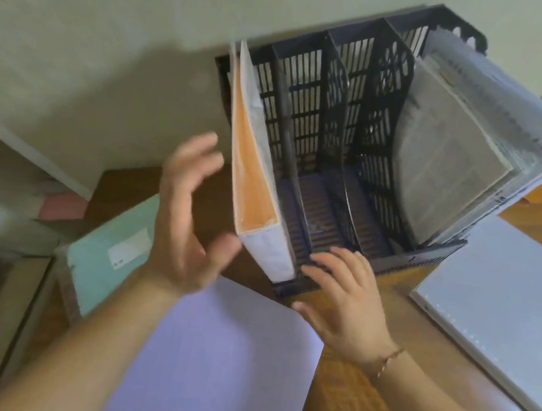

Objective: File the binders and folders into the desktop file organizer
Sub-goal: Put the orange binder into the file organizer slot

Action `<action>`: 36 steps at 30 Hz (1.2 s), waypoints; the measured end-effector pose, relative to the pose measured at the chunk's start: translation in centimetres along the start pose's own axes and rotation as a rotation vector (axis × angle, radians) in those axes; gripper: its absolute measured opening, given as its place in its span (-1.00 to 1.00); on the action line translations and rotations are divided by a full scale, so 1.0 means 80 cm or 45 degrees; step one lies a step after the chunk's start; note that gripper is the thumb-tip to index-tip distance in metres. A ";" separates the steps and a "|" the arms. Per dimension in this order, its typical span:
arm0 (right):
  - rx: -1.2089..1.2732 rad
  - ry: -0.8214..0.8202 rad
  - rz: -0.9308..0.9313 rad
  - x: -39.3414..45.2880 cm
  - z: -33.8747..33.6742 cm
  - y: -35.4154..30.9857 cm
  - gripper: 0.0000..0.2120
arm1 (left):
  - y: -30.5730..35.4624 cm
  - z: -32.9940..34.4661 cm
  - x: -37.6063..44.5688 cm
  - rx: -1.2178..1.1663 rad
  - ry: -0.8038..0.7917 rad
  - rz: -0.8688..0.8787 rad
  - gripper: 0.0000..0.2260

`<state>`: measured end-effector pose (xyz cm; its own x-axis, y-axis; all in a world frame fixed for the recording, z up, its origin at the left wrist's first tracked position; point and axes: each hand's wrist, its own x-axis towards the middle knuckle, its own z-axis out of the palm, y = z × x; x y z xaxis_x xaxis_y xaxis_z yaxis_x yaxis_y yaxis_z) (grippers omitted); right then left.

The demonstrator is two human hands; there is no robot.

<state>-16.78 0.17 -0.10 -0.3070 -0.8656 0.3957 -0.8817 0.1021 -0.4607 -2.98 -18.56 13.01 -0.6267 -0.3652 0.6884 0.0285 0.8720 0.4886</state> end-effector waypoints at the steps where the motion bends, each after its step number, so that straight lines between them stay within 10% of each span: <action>1: -0.066 -0.022 0.012 -0.005 0.013 0.000 -0.58 | 0.003 0.000 -0.007 0.088 -0.037 0.153 -0.40; 10: -0.070 0.001 0.133 0.030 0.020 -0.005 -0.73 | -0.009 -0.006 0.033 0.253 -0.074 0.708 -0.71; 36: 0.007 -0.359 0.157 0.058 0.005 -0.011 -0.83 | 0.001 0.021 0.024 0.155 0.048 0.601 -0.83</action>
<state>-17.30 -4.15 1.85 -0.2997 -0.9487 0.1009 -0.8417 0.2132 -0.4960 -5.50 -18.67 13.46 -0.5385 0.0694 0.8397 0.2098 0.9763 0.0538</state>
